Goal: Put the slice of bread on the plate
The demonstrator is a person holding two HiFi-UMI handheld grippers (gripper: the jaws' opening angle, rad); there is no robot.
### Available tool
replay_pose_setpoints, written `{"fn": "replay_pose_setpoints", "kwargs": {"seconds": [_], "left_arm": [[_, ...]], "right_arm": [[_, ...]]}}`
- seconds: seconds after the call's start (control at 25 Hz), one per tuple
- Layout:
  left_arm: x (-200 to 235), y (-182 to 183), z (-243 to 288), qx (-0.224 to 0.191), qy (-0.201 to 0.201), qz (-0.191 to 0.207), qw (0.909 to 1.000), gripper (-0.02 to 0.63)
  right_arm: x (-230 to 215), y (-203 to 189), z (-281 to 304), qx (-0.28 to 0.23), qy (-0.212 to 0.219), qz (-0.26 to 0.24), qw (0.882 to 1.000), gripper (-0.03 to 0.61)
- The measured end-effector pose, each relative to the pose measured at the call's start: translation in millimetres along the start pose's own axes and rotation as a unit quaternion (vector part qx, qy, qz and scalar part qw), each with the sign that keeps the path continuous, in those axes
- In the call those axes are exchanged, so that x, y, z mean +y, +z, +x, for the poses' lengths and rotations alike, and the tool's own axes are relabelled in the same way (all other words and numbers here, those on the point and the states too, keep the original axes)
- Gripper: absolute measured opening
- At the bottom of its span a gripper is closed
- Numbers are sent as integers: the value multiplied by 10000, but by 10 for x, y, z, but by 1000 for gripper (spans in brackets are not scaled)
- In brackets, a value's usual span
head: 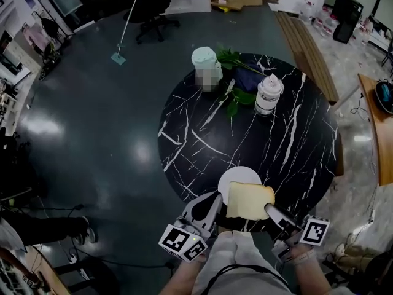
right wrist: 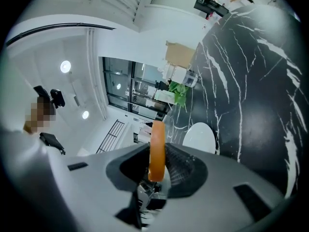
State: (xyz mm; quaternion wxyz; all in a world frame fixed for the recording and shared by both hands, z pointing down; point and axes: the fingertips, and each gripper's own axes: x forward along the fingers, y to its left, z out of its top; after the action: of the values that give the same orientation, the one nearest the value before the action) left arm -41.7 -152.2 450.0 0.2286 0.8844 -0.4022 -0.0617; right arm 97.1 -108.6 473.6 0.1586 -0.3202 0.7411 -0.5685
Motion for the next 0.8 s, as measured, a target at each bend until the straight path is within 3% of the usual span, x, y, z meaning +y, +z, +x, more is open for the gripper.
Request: {"fn": "replay_pose_setpoints", "kwargs": {"seconds": [0.8], "left_arm": [[68, -495, 273, 86, 119, -144, 9998, 8]], "right_arm": [[-506, 24, 449, 428, -105, 30, 9990, 87]]}}
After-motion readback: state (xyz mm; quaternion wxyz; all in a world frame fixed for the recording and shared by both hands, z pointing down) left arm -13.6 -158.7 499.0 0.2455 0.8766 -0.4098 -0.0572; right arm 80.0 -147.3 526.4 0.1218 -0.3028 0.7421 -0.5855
